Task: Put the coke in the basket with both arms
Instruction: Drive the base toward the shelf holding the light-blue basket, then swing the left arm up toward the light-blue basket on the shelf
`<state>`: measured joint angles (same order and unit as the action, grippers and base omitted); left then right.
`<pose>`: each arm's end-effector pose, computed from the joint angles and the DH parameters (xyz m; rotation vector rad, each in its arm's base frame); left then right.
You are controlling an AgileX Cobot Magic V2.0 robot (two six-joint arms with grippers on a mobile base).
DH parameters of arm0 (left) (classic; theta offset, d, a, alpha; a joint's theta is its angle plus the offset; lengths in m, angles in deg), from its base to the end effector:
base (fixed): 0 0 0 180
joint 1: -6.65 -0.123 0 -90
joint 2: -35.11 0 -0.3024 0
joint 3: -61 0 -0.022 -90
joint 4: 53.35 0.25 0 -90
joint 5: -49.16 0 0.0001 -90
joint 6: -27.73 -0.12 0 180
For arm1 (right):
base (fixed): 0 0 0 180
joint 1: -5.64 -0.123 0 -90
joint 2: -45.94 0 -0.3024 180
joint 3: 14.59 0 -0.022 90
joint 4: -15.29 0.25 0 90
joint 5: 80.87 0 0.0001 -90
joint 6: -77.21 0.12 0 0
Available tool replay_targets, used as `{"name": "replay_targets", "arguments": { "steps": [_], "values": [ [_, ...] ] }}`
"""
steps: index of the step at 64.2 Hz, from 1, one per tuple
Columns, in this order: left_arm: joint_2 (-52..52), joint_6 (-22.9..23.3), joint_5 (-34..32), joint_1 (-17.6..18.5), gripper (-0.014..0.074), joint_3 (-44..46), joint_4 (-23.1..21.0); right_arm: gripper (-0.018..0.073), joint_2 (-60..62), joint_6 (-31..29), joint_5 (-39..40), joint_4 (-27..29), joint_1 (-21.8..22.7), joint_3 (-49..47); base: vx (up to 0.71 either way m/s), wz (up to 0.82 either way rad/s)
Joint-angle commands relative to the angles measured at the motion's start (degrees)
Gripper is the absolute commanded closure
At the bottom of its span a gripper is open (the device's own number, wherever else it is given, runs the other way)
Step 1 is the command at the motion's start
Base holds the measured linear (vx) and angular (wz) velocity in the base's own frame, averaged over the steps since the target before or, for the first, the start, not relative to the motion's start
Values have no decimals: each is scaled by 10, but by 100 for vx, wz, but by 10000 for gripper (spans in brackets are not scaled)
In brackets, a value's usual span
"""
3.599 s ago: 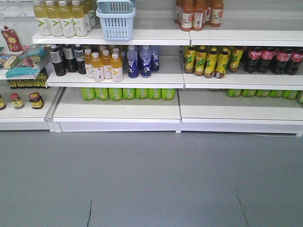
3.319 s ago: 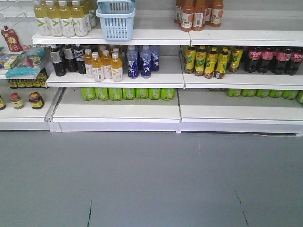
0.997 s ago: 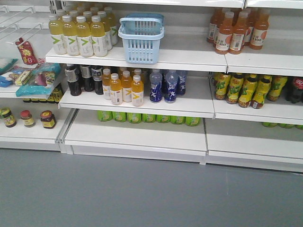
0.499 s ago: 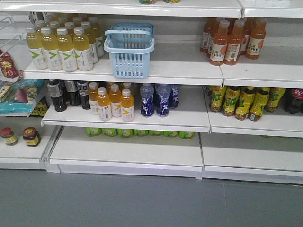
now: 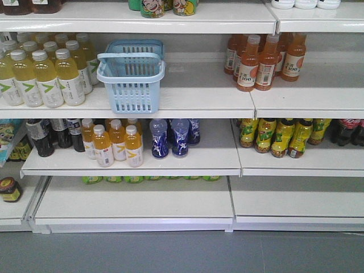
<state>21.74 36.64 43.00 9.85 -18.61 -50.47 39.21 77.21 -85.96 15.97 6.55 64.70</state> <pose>0.0763 -0.0049 0.2084 -0.0334 1.5165 -0.1333 0.0675 -0.0009 0.1953 0.0212 1.5900 -0.0023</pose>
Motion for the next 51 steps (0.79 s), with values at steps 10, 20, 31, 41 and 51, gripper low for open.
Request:
{"name": "replay_targets", "arguments": {
  "steps": [10,20,31,41,51],
  "values": [
    [-10,1,-44,1,603,18,-6,564,7,0,41,-2,2,4,19,-9],
    [-10,1,-44,1,603,18,-6,564,7,0,41,-2,2,4,18,-5],
    [-10,1,-44,1,603,18,-6,564,7,0,41,-2,2,4,17,0],
    [-10,1,-44,1,603,18,-6,564,7,0,41,-2,2,4,16,4],
    [-10,1,-44,1,603,18,-6,564,7,0,41,-2,2,4,15,5]
  ]
}}
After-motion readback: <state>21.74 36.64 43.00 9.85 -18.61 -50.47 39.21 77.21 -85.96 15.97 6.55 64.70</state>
